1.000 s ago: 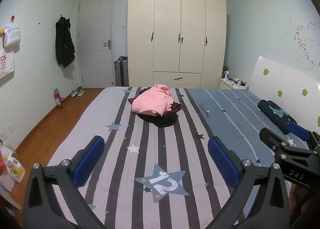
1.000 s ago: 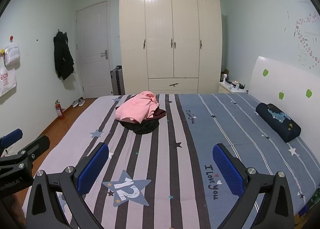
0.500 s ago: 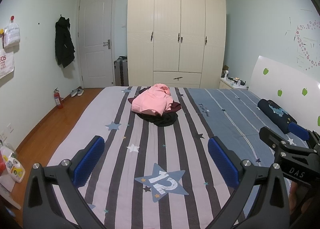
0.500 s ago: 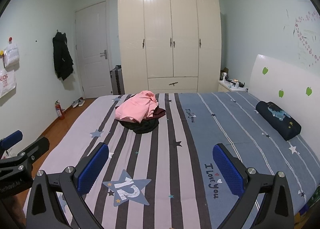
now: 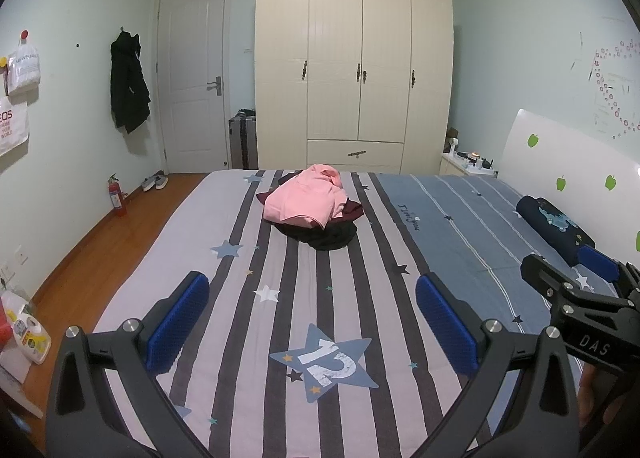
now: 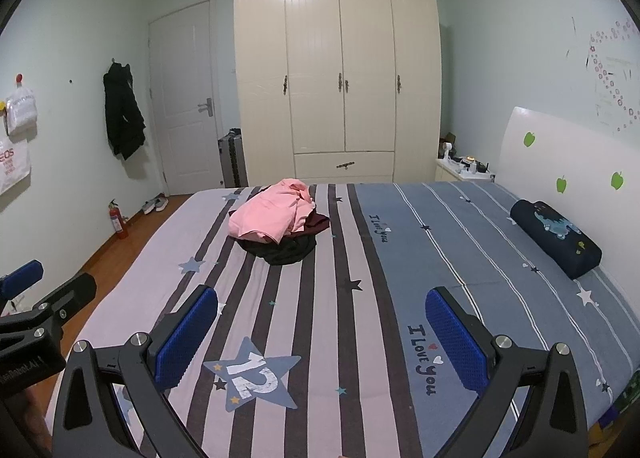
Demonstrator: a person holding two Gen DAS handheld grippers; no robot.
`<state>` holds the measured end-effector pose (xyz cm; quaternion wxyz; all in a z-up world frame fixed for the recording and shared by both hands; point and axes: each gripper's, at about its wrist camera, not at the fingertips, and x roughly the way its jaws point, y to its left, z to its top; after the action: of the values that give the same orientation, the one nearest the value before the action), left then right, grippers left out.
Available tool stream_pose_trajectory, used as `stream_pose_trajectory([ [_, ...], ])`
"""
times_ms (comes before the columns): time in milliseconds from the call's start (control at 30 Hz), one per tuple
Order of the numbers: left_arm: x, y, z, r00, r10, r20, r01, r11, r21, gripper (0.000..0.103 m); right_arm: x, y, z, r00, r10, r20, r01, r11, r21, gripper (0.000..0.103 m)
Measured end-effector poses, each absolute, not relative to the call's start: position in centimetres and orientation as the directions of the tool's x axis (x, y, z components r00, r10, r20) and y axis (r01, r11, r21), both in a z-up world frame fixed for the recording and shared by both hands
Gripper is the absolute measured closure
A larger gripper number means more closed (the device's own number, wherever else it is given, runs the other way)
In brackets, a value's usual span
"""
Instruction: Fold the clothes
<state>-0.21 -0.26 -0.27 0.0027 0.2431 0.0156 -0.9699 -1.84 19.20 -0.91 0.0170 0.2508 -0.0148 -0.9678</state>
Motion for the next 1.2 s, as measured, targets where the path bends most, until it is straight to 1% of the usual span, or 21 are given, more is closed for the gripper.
stream_pose_trajectory([
  [233, -0.6, -0.4, -0.4, -0.88, 0.014, -0.475, 0.006, -0.999, -0.041, 0.001, -1.9, 19.5, -0.9, -0.876, -0.039, -0.481, 0.024, -0.999, 0.036, 0.0],
  [333, -0.9, -0.6, -1.0, -0.871, 0.028, -0.491, -0.001, -0.999, -0.055, 0.001, -1.8, 19.6, -1.1, -0.881, -0.045, -0.472, 0.029, -0.999, 0.041, 0.0],
  [433, -0.9, -1.2, -1.5, -0.881, 0.011, -0.474, 0.019, -0.998, -0.058, 0.001, -1.7, 20.1, -1.4, -0.892, -0.049, -0.45, 0.025, -0.998, 0.06, 0.0],
  [567, -0.9, -1.6, -2.4, -0.892, -0.046, -0.449, 0.056, -0.998, -0.01, 0.001, -1.7, 20.9, -2.1, -0.897, -0.001, -0.441, -0.028, -0.998, 0.059, 0.0],
  [600, -1.1, -1.7, -2.9, -0.89, -0.061, -0.452, 0.065, -0.998, 0.008, 0.001, -1.9, 21.1, -2.4, -0.896, 0.001, -0.444, -0.033, -0.997, 0.064, 0.0],
  [667, -1.6, -1.8, -3.9, -0.88, -0.052, -0.471, 0.048, -0.999, 0.02, 0.001, -2.3, 21.5, -3.1, -0.892, 0.012, -0.452, -0.045, -0.997, 0.063, 0.0],
  [767, -2.8, -2.3, -6.2, -0.855, -0.002, -0.518, 0.012, -1.0, -0.016, 0.001, -3.5, 21.9, -4.7, -0.879, 0.009, -0.477, -0.041, -0.998, 0.057, 0.0],
  [833, -3.6, -3.3, -8.3, -0.848, 0.002, -0.53, 0.036, -0.998, -0.061, 0.001, -4.2, 22.1, -6.1, -0.871, 0.006, -0.491, -0.036, -0.998, 0.051, 0.0],
  [900, -4.3, -4.3, -10.5, -0.841, 0.007, -0.542, 0.06, -0.993, -0.105, 0.001, -5.0, 22.5, -8.0, -0.863, -0.028, -0.505, -0.013, -0.997, 0.078, 0.0],
  [1000, -5.4, -5.8, -13.7, -0.829, 0.015, -0.558, 0.098, -0.98, -0.171, 0.001, -7.0, 23.1, -11.7, -0.825, -0.016, -0.565, -0.046, -0.994, 0.095, 0.0],
  [1167, -7.3, -8.1, -19.0, -0.809, 0.03, -0.587, 0.16, -0.95, -0.27, 0.001, -8.7, 25.3, -17.1, -0.823, -0.009, -0.569, -0.123, -0.973, 0.193, 0.0],
  [1200, -7.8, -8.2, -19.9, -0.793, 0.021, -0.608, 0.16, -0.957, -0.242, 0.001, -9.0, 25.5, -18.0, -0.816, -0.019, -0.577, -0.116, -0.974, 0.196, 0.0],
])
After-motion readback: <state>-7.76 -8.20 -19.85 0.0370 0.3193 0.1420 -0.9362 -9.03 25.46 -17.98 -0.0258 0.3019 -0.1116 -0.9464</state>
